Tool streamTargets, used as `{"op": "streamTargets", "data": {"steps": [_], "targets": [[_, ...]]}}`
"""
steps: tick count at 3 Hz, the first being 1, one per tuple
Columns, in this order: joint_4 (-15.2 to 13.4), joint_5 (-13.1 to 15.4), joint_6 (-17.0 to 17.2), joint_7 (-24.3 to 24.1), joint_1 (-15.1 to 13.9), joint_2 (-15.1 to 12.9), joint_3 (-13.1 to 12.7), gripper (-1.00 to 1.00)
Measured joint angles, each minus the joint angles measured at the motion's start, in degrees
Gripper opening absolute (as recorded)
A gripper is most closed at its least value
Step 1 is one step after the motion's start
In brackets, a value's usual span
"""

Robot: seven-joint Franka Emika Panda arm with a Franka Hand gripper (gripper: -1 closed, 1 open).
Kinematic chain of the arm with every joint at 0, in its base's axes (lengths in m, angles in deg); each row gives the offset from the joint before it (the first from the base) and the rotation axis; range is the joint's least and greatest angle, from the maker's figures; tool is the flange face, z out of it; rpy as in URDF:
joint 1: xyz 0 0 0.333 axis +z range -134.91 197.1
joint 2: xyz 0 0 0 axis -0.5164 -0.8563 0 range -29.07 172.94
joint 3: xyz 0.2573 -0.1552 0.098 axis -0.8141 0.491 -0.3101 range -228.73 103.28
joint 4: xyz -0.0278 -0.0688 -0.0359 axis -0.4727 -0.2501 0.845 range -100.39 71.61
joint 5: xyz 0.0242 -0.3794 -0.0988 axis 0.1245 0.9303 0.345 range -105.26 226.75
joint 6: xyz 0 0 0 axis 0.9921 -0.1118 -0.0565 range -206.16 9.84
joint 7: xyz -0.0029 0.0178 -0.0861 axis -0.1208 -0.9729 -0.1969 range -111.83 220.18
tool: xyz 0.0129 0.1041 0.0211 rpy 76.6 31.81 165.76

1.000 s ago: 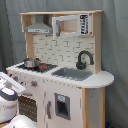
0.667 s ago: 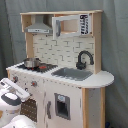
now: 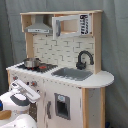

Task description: Play with the kitchen

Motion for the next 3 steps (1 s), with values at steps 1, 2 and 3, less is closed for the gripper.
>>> {"op": "streamTargets", "data": {"steps": [1, 2, 3], "targets": [[3.9, -3.0, 0.1, -1.8, -2.9, 0.1, -1.0, 1.0], [7.5, -4.9, 0.0, -2.7, -6.8, 0.1, -1.0, 1.0], [11.6, -4.9, 0.0, -4.1, -10.6, 0.1, -1.9, 1.0]]}}
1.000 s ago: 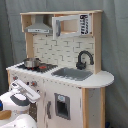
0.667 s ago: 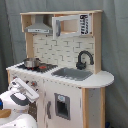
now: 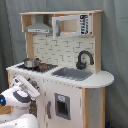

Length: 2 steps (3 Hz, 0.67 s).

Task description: Play with the kitchen

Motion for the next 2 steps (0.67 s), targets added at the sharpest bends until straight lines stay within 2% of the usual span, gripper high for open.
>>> {"op": "streamTargets", "data": {"steps": [1, 2], "targets": [[-0.1, 0.0, 0.0, 0.0, -0.1, 0.0, -0.4, 1.0], [-0.1, 0.0, 0.0, 0.0, -0.1, 0.0, -0.4, -1.0]]}}
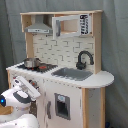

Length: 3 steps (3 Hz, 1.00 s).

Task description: Play with the kitchen

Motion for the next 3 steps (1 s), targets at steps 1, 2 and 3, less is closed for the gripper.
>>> {"op": "streamTargets", "data": {"steps": [1, 2, 3], "targets": [[0.1, 0.0, 0.2, 6.4, 0.1, 0.0, 0.0, -1.0], [0.0, 0.0, 0.3, 12.8, 0.1, 0.0, 0.0, -1.0], [0.0, 0.0, 0.3, 19.3, 0.1, 0.0, 0.0, -1.0]]}}
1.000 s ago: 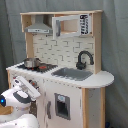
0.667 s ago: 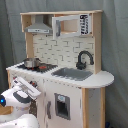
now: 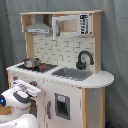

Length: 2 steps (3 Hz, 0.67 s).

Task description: Play with the kitchen

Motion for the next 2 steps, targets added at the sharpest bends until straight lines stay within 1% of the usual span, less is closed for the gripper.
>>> {"op": "streamTargets", "data": {"steps": [2], "targets": [[-0.2, 0.0, 0.1, 12.0, 0.1, 0.0, 0.0, -1.0]]}}
